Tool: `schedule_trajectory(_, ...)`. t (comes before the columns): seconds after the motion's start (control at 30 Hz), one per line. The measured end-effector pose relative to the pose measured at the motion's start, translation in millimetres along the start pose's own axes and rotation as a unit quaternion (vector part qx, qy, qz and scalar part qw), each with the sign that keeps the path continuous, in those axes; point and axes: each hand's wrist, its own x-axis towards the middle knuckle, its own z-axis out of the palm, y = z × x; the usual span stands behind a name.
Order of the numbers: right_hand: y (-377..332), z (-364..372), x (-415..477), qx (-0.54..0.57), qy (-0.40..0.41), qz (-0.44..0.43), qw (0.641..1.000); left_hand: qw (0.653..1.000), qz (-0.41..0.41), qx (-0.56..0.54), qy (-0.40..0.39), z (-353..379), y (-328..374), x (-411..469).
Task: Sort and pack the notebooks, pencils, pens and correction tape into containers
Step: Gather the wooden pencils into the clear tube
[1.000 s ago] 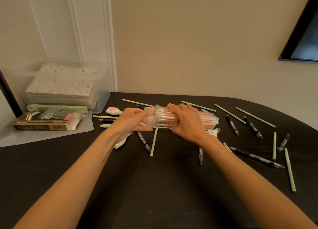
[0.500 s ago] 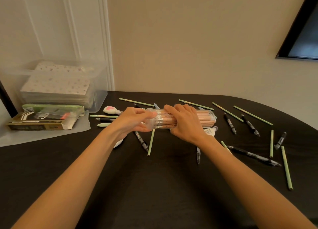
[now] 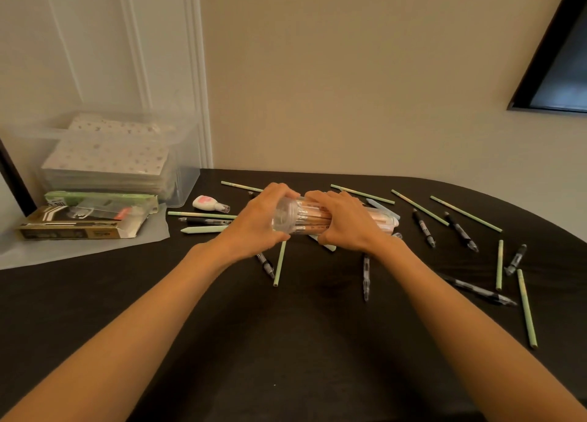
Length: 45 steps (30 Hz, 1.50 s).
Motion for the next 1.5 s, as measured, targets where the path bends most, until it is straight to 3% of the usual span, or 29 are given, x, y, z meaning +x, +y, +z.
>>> schedule_trajectory(0.1,-3.9,1.0,-3.1,-0.015,0.028,0.005,0.999,0.986,-0.121,-0.110,-0.018,-5.7,3.5,3.3)
schedule_trajectory(0.2,-9.8,0.1,-5.0,-0.039,0.060,-0.009,0.997,0.965,-0.211,-0.148,-0.038,-9.5,9.5,5.3)
schedule_trajectory(0.3,-12.9,-10.9,-5.3,-0.013,0.035,-0.019,0.999,0.977,-0.157,-0.145,-0.011,-12.3,12.1,0.9)
schedule_trajectory(0.4,-14.1,-26.8,2.4,0.087,-0.066,-0.017,0.994,0.995,-0.059,-0.079,0.000,-18.9,11.7,-2.2)
schedule_trajectory(0.47,-15.7,-29.9,14.5,0.126,-0.105,-0.020,0.986,0.997,-0.035,-0.071,0.001,-26.2,6.4,-0.1)
schedule_trajectory(0.63,-18.0,-31.9,53.1,0.174,-0.200,-0.032,0.964,0.996,-0.032,-0.080,0.002,-38.6,-20.0,12.0)
schedule_trajectory(0.77,-15.0,-31.3,104.0,0.203,-0.272,-0.028,0.940,0.987,-0.066,-0.146,0.018,-53.4,-47.7,40.9)
schedule_trajectory(1.0,-31.2,-47.4,190.6,0.174,-0.234,-0.017,0.956,0.940,-0.189,-0.269,0.093,-108.5,-74.0,103.3)
schedule_trajectory(1.17,-51.2,-88.7,248.3,0.159,-0.273,-0.012,0.949,0.876,-0.294,-0.336,0.185,-177.1,-83.5,129.4)
schedule_trajectory(1.33,-81.6,-114.8,305.6,0.090,-0.276,-0.011,0.957,0.825,-0.389,-0.329,0.247,-247.5,-105.4,145.1)
schedule_trajectory(1.43,-95.4,-102.3,329.4,0.117,-0.244,0.001,0.963,0.786,-0.435,-0.336,0.283,-266.8,-129.4,147.6)
schedule_trajectory(1.5,-98.7,-91.6,342.1,0.126,-0.214,0.023,0.968,0.781,-0.489,-0.276,0.274,-270.3,-147.8,148.4)
